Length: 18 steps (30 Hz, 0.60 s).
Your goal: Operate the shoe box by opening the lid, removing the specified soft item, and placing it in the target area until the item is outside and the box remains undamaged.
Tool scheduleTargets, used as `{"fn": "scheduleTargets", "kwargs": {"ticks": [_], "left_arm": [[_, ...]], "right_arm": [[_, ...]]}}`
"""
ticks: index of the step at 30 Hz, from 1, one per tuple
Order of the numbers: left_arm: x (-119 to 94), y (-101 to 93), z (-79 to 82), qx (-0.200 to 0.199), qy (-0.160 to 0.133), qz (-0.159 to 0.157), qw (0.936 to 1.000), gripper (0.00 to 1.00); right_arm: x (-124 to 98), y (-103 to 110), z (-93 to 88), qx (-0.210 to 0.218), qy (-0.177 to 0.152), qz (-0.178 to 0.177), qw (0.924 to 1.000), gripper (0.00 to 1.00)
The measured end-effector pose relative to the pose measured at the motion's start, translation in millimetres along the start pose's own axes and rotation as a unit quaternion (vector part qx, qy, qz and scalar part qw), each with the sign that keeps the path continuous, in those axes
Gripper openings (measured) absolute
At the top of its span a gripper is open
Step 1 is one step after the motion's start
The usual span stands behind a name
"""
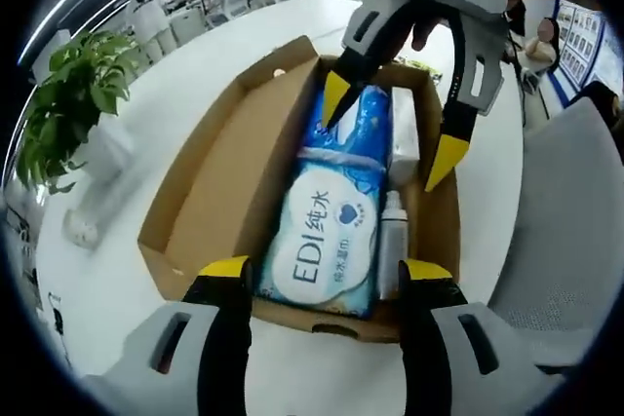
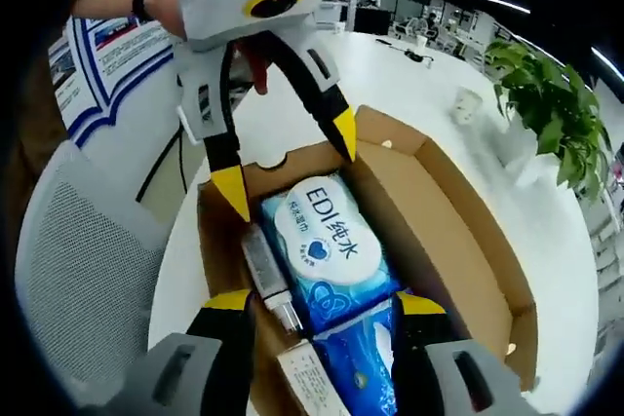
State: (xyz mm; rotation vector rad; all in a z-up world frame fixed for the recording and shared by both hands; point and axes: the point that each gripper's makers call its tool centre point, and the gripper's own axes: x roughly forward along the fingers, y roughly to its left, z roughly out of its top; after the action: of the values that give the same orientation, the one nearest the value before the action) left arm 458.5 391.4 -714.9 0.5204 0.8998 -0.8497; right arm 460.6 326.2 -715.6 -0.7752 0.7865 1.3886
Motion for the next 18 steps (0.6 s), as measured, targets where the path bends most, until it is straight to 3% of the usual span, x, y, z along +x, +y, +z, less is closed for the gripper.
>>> {"fn": "scheduleTargets", "kwargs": {"ticks": [13, 18], "left_arm": [[20.4, 2.6, -9.6, 0.013, 0.014, -0.01, 0.9998, 0.6], [24.5, 1.3, -10.7, 0.014, 0.019, -0.013, 0.9996, 0.59]], "right_arm": [[35.8, 0.3, 0.1, -0.072, 0.043, 0.023, 0.9962, 0.59], [35.5, -9.4, 1.1, -0.073, 0.044, 0.024, 0.996, 0.51]]}}
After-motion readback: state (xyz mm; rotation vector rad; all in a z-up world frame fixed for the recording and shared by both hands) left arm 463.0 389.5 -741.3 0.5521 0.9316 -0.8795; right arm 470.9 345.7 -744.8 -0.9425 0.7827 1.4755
